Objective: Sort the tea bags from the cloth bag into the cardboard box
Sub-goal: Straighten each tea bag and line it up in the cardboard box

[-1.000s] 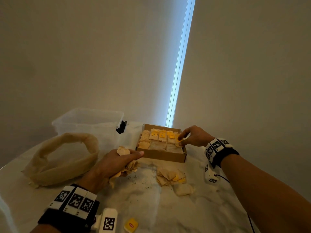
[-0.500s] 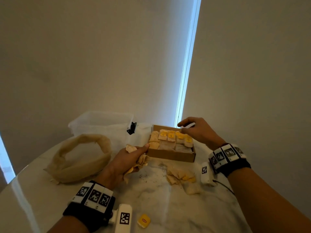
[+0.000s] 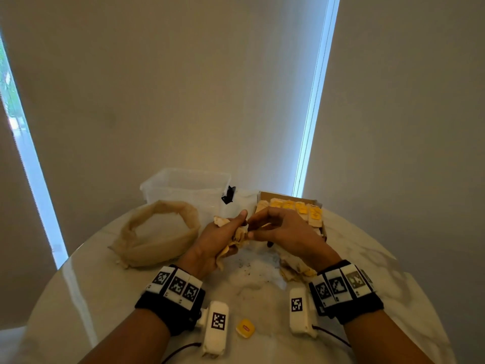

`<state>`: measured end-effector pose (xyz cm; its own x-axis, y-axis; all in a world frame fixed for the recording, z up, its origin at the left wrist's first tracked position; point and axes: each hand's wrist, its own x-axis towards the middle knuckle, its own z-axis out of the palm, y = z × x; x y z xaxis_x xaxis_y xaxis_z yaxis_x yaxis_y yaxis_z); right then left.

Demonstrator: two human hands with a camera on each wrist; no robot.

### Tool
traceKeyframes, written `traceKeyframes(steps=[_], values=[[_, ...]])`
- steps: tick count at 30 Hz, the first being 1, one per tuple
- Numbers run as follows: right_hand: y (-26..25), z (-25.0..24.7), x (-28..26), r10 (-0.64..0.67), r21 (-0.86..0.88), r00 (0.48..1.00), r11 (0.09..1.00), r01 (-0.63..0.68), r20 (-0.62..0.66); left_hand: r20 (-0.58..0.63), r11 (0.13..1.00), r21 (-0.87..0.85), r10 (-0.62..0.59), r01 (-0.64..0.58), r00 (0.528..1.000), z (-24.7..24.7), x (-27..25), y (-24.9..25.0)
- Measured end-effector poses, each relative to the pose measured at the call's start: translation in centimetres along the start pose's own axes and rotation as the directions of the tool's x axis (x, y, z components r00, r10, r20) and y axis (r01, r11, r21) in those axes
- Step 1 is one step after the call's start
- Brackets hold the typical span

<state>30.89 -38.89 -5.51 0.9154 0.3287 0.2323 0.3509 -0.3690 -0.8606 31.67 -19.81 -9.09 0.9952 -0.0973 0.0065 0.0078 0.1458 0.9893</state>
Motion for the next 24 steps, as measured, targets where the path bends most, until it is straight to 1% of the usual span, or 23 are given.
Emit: traceKeyframes(steps=[2,3,6,8,11,14,19,24], values=[[0.0,0.1,-0.3,-0.020,0.040,0.999,0.999,0.021,-0.033,-0.015,1.000,-0.004,-0.003,0.003,1.000,0.0,0.0,0.0],[-0.1,0.1,-0.5,-0.020,0.061,0.999,0.998,0.022,-0.030,-0.022,1.000,-0.011,-0.005,0.005,1.000,-0.1,0.0,-0.1],[-0.1,0.3,-0.7,-0.022,0.097,0.999,0.995,0.018,0.044,-0.025,0.999,-0.035,-0.012,0.011,1.000,0.0,0.2,-0.3],[-0.1,0.6,-0.7,-0.028,0.108,0.998,0.994,0.021,0.058,-0.001,0.999,-0.049,-0.019,0.019,1.000,0.1,0.3,-0.3],[0.0,0.7,-0.5,-0.037,0.117,0.999,0.992,0.037,-0.009,0.043,0.998,-0.060,-0.012,0.015,0.999,-0.1,0.5,-0.6],[0.4,0.5,-0.4,-0.015,0.166,0.996,0.986,0.030,-0.093,0.078,0.999,-0.038,-0.009,0.012,0.997,-0.4,0.6,-0.6],[0.5,0.4,-0.5,0.011,0.262,0.987,0.964,0.032,-0.161,0.105,1.000,-0.026,-0.010,0.012,0.994,-0.8,0.6,-0.7],[1.1,0.2,-0.2,0.119,0.429,0.967,0.903,-0.011,-0.225,0.078,0.997,-0.066,-0.039,0.044,0.996,-0.9,0.7,-0.6]])
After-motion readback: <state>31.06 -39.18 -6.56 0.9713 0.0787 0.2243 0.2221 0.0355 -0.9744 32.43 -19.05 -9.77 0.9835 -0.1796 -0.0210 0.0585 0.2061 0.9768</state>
